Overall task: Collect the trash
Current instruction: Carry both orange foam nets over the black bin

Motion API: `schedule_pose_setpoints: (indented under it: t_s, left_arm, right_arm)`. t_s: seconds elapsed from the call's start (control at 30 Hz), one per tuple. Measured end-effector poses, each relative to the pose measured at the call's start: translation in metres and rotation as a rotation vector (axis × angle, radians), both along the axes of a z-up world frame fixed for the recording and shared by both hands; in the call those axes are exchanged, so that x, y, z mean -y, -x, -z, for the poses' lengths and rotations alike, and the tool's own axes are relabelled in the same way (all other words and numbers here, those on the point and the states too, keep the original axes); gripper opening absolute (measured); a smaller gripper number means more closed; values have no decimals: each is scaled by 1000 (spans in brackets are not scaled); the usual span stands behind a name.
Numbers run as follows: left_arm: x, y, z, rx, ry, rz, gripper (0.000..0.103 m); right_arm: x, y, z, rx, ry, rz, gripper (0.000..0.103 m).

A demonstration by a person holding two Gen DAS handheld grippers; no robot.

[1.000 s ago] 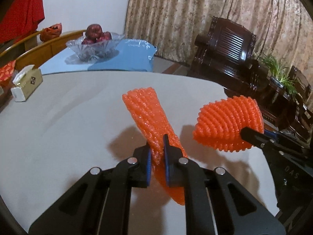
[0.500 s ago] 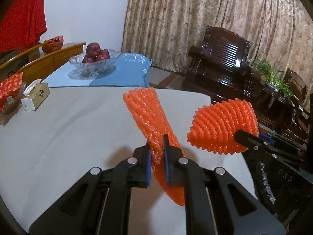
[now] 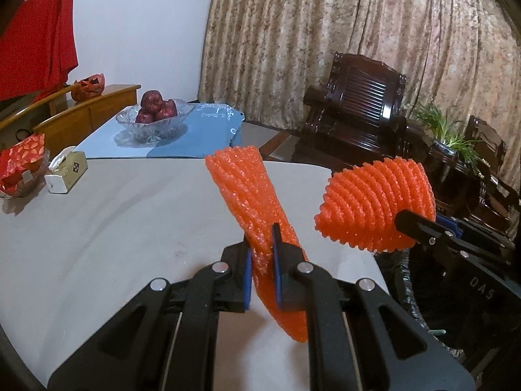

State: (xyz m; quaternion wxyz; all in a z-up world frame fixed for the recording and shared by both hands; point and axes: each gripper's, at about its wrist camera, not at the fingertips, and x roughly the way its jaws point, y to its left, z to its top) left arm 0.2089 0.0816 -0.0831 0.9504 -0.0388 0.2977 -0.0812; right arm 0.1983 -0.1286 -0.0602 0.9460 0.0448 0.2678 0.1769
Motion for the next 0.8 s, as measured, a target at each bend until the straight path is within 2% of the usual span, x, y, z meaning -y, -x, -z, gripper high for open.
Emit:
schedule_pose_setpoints:
  t_s: [0.23,0.8]
  left_arm:
    - [15,21,-11,16,-4,13,9]
    - [83,62,-29,75,-25,96,10]
  right_arm:
    - [15,27,-15,27,1,25,24]
    - [80,84,-36,81,-8,150,24]
